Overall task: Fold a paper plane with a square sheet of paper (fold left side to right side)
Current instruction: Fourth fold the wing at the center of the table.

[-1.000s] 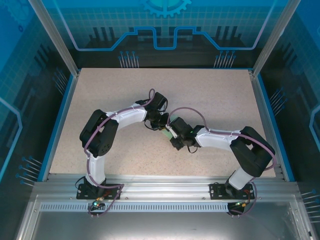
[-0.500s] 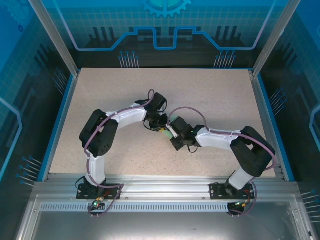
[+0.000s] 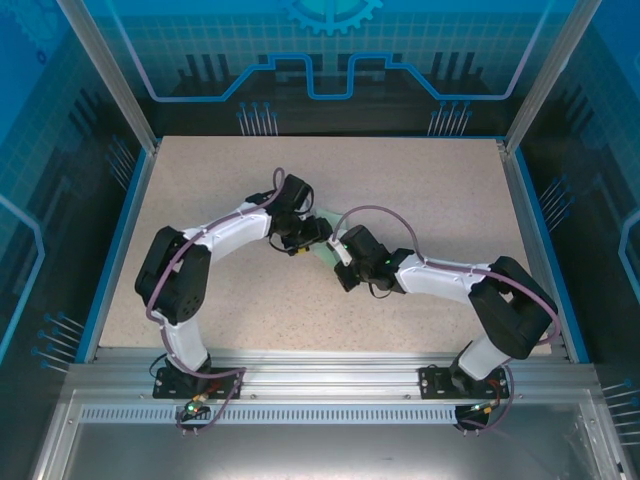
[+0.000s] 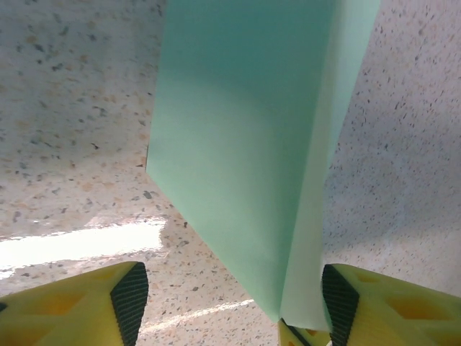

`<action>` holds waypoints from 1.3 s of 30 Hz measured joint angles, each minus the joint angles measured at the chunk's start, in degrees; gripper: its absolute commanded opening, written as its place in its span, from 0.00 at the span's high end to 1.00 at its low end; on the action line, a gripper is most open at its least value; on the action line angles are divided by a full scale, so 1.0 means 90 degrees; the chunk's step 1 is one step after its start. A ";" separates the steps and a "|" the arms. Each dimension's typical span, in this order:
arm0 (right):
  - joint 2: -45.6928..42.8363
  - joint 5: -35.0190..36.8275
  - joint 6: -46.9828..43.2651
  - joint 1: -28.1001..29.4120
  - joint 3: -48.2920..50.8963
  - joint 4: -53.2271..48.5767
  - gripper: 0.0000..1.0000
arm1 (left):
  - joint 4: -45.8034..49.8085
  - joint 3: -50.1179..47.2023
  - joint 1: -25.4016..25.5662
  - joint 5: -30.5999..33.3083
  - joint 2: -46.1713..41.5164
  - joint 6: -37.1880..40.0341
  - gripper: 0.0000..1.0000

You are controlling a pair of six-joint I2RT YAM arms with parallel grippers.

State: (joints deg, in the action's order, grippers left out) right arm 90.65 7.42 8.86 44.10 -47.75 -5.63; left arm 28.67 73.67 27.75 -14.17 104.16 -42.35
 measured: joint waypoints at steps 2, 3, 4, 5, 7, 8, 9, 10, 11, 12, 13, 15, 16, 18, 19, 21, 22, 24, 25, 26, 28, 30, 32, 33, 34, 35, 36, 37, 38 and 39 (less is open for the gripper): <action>0.0066 -0.0041 -0.0019 0.0000 0.0034 -0.0172 1.00 | -0.0185 -0.0010 -0.0049 -0.0155 -0.0075 -0.0056 0.30; 0.0117 -0.0044 -0.0019 0.0000 0.0068 -0.0243 1.00 | -0.0291 -0.0010 -0.0056 -0.0226 -0.0129 -0.0097 0.30; 0.0153 -0.0044 -0.0022 0.0000 0.0104 -0.0323 1.00 | -0.0391 -0.0010 -0.0053 -0.0289 -0.0180 -0.0124 0.30; 0.0177 -0.0044 -0.0022 0.0000 0.0134 -0.0391 1.00 | -0.0466 -0.0010 -0.0053 -0.0323 -0.0216 -0.0141 0.30; 0.0182 -0.0044 -0.0022 0.0000 0.0182 -0.0498 1.00 | -0.0593 -0.0010 -0.0058 -0.0415 -0.0270 -0.0143 0.31; 0.0182 -0.0046 -0.0022 0.0000 0.0185 -0.0515 1.00 | -0.0629 -0.0010 -0.0066 -0.0432 -0.0279 -0.0143 0.31; 0.0182 -0.0049 -0.0022 0.0000 0.0187 -0.0527 1.00 | -0.0665 -0.0015 -0.0075 -0.0444 -0.0284 -0.0143 0.31; 0.0180 -0.0063 -0.0019 0.0000 0.0187 -0.0529 1.00 | -0.0702 -0.0019 -0.0085 -0.0461 -0.0284 -0.0141 0.31; 0.0180 -0.0078 -0.0019 -0.0007 0.0187 -0.0529 1.00 | -0.0733 -0.0039 -0.0092 -0.0461 -0.0294 -0.0141 0.31; 0.0180 -0.0129 -0.0019 -0.0029 0.0197 -0.0525 1.00 | -0.0760 -0.0080 -0.0107 -0.0459 -0.0311 -0.0141 0.31; 0.0165 -0.0211 -0.0019 -0.0070 0.0228 -0.0503 1.00 | -0.0775 -0.0141 -0.0117 -0.0457 -0.0352 -0.0138 0.31; 0.0087 -0.0408 -0.0017 -0.0209 0.0325 -0.0452 1.00 | -0.0794 -0.0301 -0.0134 -0.0442 -0.0481 -0.0136 0.32; 0.0019 -0.0554 -0.0015 -0.0323 0.0403 -0.0418 1.00 | -0.0794 -0.0391 -0.0141 -0.0418 -0.0566 -0.0134 0.32; -0.0092 -0.0855 -0.0010 -0.0571 0.0520 -0.0372 1.00 | -0.0850 -0.0578 -0.0146 -0.0403 -0.0738 -0.0121 0.34; -0.0138 -0.1003 -0.0007 -0.0699 0.0561 -0.0357 1.00 | -0.0906 -0.0690 -0.0148 -0.0403 -0.0823 -0.0119 0.36; -0.0197 -0.1258 0.0010 -0.0903 0.0627 -0.0299 1.00 | -0.0984 -0.0884 -0.0148 -0.0408 -0.0935 -0.0114 0.41; -0.0214 -0.1372 0.0012 -0.0967 0.0648 -0.0272 1.00 | -0.1030 -0.0964 -0.0138 -0.0408 -0.0950 -0.0112 0.44; -0.0219 -0.1600 0.0022 -0.1069 0.0690 -0.0199 1.00 | -0.1134 -0.1129 -0.0097 -0.0403 -0.0947 -0.0112 0.50; -0.0219 -0.1719 0.0034 -0.1110 0.0719 -0.0165 1.00 | -0.1163 -0.1205 -0.0061 -0.0408 -0.0942 -0.0114 0.52; -0.0219 -0.1804 0.0041 -0.1141 0.0741 -0.0136 1.00 | -0.1183 -0.1241 -0.0015 -0.0408 -0.0923 -0.0121 0.55; -0.0219 -0.1957 0.0061 -0.1214 0.0777 -0.0087 1.00 | -0.1260 -0.1243 0.0104 -0.0410 -0.0816 -0.0129 0.61; -0.0219 -0.2103 0.0085 -0.1299 0.0814 -0.0032 1.00 | -0.1326 -0.1207 0.0231 -0.0410 -0.0636 -0.0121 0.65; -0.0221 -0.2208 0.0109 -0.1365 0.0843 0.0000 1.00 | -0.1328 -0.1083 0.0340 -0.0410 -0.0386 -0.0117 0.69; -0.0221 -0.2242 0.0129 -0.1392 0.0850 0.0019 1.00 | -0.1331 -0.1013 0.0386 -0.0410 -0.0250 -0.0117 0.72; -0.0221 -0.2278 0.0141 -0.1406 0.0855 0.0024 1.00 | -0.1338 -0.0957 0.0420 -0.0410 -0.0155 -0.0117 0.74; -0.0221 -0.2310 0.0160 -0.1426 0.0855 0.0034 1.00 | -0.1343 -0.0896 0.0452 -0.0410 -0.0051 -0.0117 0.75; -0.0221 -0.2356 0.0175 -0.1445 0.0855 0.0041 1.00 | -0.1343 -0.0840 0.0481 -0.0413 0.0024 -0.0117 0.75; -0.0221 -0.2380 0.0180 -0.1455 0.0855 0.0044 1.00 | -0.1345 -0.0811 0.0493 -0.0410 0.0078 -0.0119 0.75; -0.0221 -0.2409 0.0185 -0.1477 0.0855 0.0049 1.00 | -0.1343 -0.0782 0.0508 -0.0410 0.0121 -0.0119 0.75; -0.0221 -0.2436 0.0202 -0.1496 0.0855 0.0058 1.00 | -0.1341 -0.0748 0.0525 -0.0410 0.0158 -0.0119 0.75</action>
State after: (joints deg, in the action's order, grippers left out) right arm 88.66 -14.50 10.68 30.63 -40.05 -5.10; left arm 16.60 66.94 32.47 -17.87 105.58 -43.42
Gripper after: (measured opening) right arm 0.041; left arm 0.248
